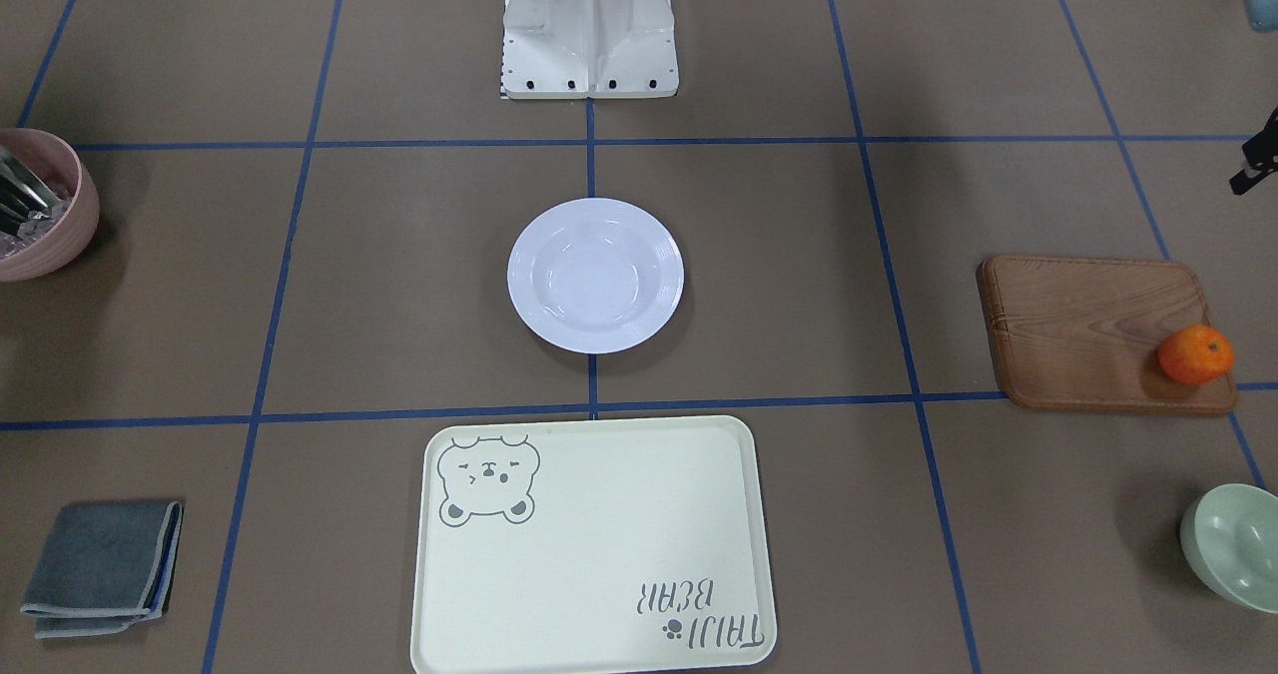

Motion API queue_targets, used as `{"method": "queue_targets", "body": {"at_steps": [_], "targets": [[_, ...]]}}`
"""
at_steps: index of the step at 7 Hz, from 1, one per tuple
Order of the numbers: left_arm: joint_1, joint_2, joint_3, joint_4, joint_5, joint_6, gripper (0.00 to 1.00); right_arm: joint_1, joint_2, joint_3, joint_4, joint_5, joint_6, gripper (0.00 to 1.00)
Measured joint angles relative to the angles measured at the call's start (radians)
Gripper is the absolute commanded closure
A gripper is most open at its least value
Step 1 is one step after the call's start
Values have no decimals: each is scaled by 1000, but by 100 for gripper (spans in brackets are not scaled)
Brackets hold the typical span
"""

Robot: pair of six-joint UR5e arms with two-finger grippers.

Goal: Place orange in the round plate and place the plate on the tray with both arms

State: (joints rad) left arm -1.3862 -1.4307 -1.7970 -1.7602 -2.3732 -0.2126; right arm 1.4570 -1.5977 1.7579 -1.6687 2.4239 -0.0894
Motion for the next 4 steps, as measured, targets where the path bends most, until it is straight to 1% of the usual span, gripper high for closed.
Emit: {"method": "queue_targets", "body": {"at_steps": [1, 2, 4], "targets": [[30, -12, 19, -15, 4, -35, 2, -1, 0, 1, 0, 16, 2, 0], [42, -26, 64, -67, 7, -52, 2, -1, 0, 2, 0, 44, 1, 0], [49, -105, 243, -199, 10, -70, 2, -21, 0, 5, 36, 105, 0, 0]]}}
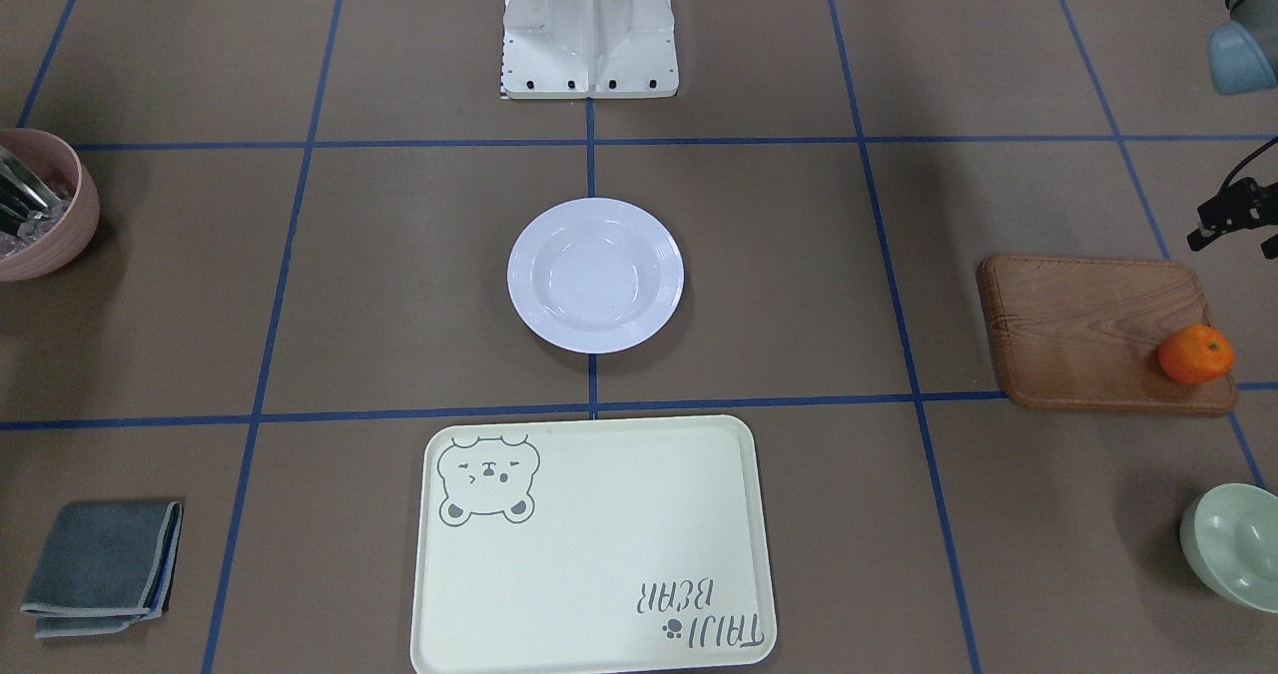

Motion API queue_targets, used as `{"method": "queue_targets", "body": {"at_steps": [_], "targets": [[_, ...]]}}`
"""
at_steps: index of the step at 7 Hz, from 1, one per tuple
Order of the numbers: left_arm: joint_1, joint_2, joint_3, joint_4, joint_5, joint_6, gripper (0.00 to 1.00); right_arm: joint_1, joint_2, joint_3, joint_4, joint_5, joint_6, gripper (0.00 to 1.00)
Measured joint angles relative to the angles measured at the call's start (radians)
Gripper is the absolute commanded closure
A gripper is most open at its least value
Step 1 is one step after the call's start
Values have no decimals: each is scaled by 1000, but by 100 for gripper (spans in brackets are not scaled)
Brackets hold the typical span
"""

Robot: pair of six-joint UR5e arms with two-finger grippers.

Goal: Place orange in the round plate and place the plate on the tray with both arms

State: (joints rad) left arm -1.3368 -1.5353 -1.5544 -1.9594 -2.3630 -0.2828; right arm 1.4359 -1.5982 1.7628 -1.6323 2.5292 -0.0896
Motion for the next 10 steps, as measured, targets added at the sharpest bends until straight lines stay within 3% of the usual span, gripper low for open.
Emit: {"method": "queue_targets", "body": {"at_steps": [2, 4, 6, 10], "targets": [[3, -92, 127, -31, 17, -6, 2, -18, -2, 1, 33, 16, 6, 0], [49, -165, 195, -36, 99, -41, 2, -29, -3, 2, 38, 17, 6, 0], [104, -192, 229, -52, 168, -91, 2, -37, -3, 4, 38, 16, 7, 0], [124, -196, 308, -131, 183, -109, 3, -40, -4, 3, 39, 16, 8, 0]]}}
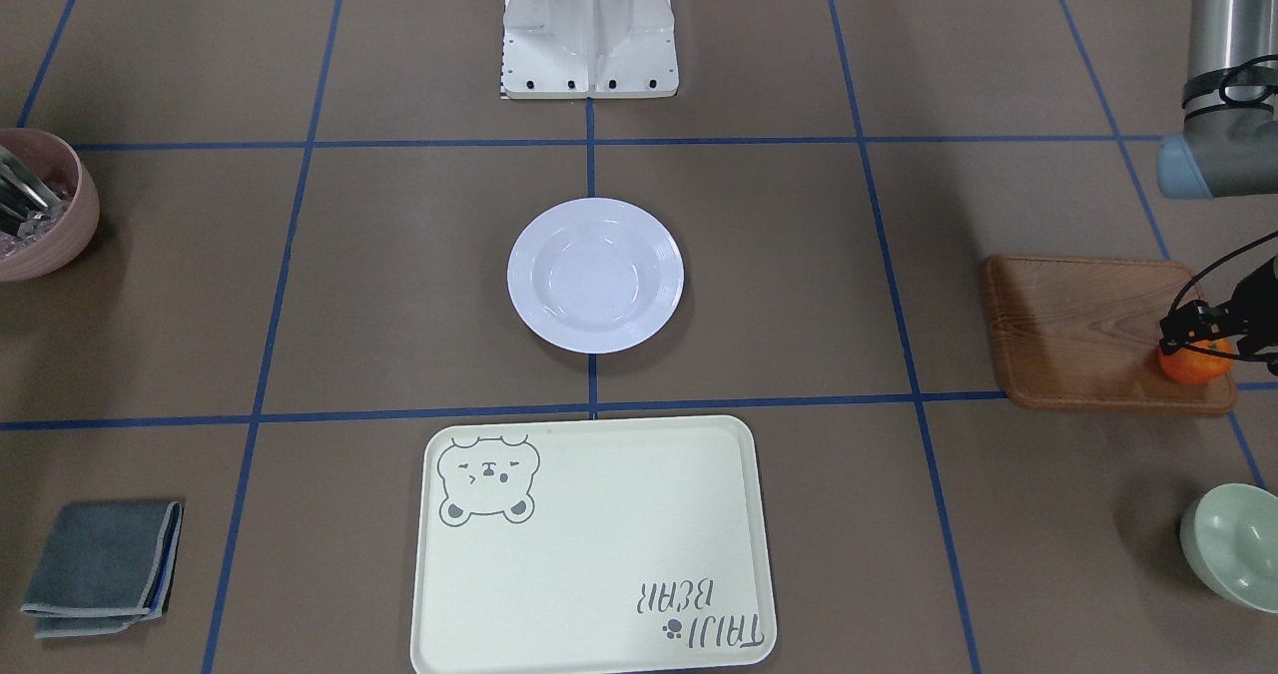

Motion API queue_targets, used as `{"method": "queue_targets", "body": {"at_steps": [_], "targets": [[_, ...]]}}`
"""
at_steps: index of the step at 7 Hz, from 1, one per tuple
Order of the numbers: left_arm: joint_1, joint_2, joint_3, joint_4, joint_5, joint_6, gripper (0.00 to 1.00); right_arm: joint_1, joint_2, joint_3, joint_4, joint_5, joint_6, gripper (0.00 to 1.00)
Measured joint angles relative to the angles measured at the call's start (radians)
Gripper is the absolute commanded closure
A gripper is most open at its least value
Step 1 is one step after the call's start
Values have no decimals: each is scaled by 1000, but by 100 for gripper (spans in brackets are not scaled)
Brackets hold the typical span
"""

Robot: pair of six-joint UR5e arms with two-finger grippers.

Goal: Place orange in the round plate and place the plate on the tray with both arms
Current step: 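Reach the left gripper to the orange on the wooden tray and grasp it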

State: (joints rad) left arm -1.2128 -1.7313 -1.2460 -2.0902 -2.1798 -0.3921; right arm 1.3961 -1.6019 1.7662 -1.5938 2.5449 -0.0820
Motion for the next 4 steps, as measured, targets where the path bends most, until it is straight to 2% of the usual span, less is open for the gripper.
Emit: {"method": "queue_targets", "body": {"at_steps": [2, 3, 4], "targets": [[16, -2, 2, -3, 0, -16, 4, 0, -1, -1, 0, 0, 0, 0], [22, -3, 3, -4, 0, -19, 25, 0, -1, -2, 0, 0, 0, 0], [24, -5, 5, -4, 0, -20, 64, 0, -1, -2, 0, 0, 1, 0]]}}
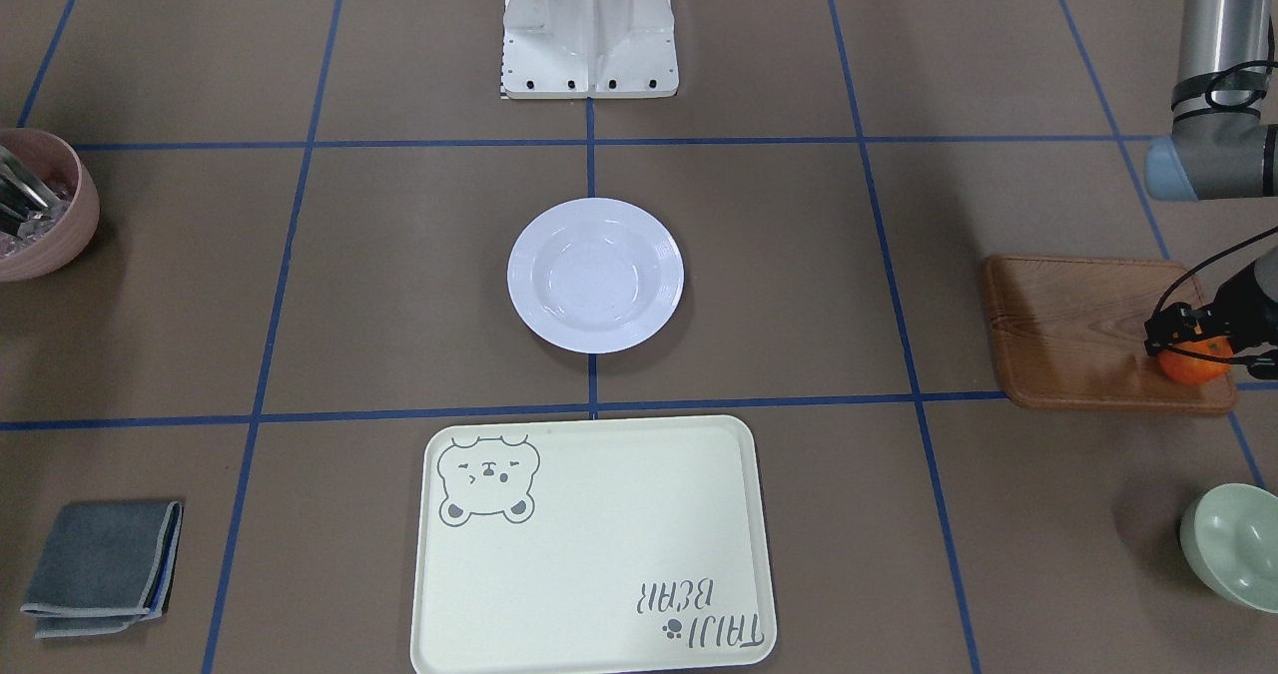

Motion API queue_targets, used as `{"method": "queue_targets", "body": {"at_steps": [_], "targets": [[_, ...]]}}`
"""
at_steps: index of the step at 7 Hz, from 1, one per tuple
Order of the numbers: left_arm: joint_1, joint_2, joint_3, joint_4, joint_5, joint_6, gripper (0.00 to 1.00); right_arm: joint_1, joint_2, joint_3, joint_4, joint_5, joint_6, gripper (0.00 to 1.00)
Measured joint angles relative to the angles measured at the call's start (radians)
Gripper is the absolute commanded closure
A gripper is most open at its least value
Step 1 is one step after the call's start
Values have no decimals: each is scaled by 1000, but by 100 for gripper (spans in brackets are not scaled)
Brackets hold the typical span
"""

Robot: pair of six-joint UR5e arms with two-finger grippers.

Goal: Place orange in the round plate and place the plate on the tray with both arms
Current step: 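Reach the left gripper to the orange on the wooden tray and grasp it, then carry the orange with the left gripper and lower it onto the white plate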

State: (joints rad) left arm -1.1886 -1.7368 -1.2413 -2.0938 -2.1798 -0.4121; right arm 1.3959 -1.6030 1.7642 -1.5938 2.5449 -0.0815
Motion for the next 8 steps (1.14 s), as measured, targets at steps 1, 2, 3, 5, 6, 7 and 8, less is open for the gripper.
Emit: {"method": "queue_targets", "body": {"at_steps": [1, 2, 3, 5, 6, 7, 8], "targets": [[1, -3, 2, 0, 0, -1, 91, 0, 0, 0, 0, 0, 0, 0], [1, -5, 1, 1, -1, -2, 100, 0, 0, 0, 0, 0, 0, 0], [1, -10, -9, 5, -11, -3, 100, 0, 0, 0, 0, 0, 0, 0], [1, -24, -91, 30, -63, -121, 100, 0, 0, 0, 0, 0, 0, 0], [16, -24, -167, 38, -77, -235, 100, 0, 0, 0, 0, 0, 0, 0], [58, -25, -255, 60, -79, -352, 100, -1, 1, -2, 0, 0, 1, 0], [130, -43, -359, 135, -72, -482, 100, -4, 1, -4, 0, 0, 1, 0]]}}
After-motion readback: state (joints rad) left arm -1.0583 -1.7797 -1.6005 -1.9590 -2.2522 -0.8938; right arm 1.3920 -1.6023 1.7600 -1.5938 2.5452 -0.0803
